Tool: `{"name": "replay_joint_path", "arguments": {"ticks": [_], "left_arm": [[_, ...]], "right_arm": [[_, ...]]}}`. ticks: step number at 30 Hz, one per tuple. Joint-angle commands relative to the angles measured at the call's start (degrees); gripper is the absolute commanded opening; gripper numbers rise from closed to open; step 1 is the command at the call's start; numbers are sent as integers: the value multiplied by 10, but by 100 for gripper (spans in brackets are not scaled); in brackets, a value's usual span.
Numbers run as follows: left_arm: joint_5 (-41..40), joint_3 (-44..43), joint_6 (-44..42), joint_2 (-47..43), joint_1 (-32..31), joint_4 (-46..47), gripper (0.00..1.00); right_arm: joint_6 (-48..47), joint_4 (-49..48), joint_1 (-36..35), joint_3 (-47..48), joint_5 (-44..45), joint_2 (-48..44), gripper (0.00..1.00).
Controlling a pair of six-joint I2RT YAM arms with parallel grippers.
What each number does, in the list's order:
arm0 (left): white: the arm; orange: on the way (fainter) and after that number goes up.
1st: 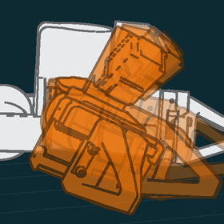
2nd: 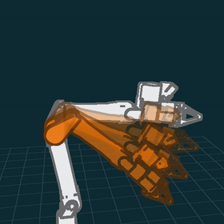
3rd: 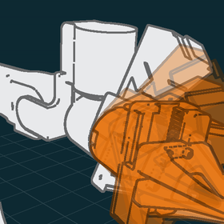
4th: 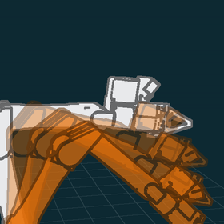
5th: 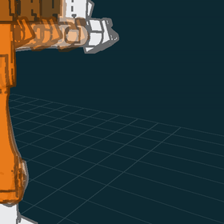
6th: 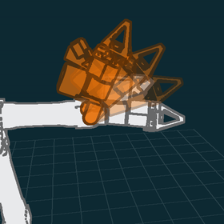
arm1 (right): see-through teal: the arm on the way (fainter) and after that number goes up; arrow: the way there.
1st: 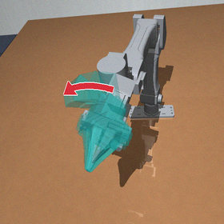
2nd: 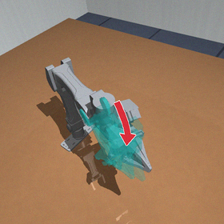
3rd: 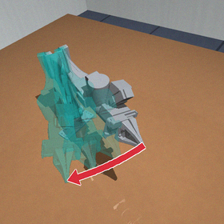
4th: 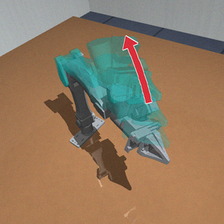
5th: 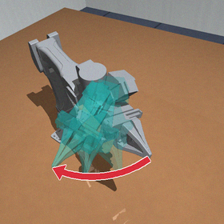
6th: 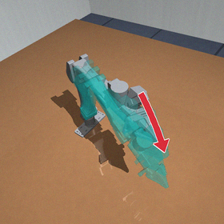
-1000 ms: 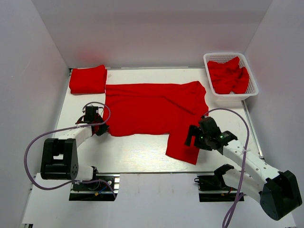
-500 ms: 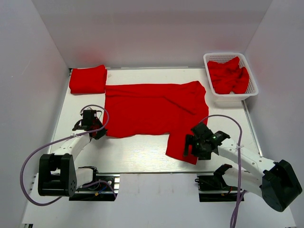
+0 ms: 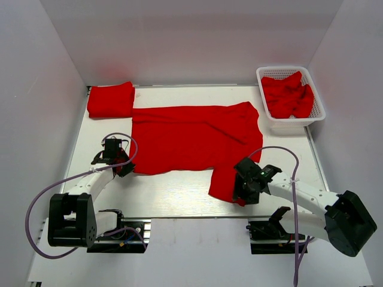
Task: Fold and stack the t-shirts
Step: Grap the side of the flattened tshirt closest away from the robot with both arms
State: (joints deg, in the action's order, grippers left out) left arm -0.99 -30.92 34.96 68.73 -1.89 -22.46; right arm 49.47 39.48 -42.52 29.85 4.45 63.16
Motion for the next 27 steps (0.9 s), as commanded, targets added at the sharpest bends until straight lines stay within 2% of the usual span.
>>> {"name": "replay_joint_path", "arguments": {"ticks": [1, 2, 3, 4, 5, 13, 18, 27], "left_arm": [[4, -4, -7, -5, -2, -7, 0], [4, -4, -7, -5, -2, -7, 0], [4, -4, -7, -5, -2, -7, 0], [4, -4, -7, -5, -2, -13, 0], [4, -4, -7, -5, -2, -13, 0], [29, -25, -7, -5, -2, -18, 0], [41, -49, -2, -5, -2, -23, 0], [41, -109, -2, 31, 3, -35, 0]], "right_arm": [[26, -53, -12, -14, 28, 27, 53], [26, -58, -13, -12, 27, 29, 43], [26, -66, -18, -12, 28, 30, 24], [28, -72, -17, -11, 27, 27, 16], [28, -74, -19, -12, 33, 25, 0], [19, -63, -18, 23, 147, -50, 0], [-10, -106, -13, 49, 196, -80, 0], [-65, -123, 9, 138, 314, -23, 0]]}}
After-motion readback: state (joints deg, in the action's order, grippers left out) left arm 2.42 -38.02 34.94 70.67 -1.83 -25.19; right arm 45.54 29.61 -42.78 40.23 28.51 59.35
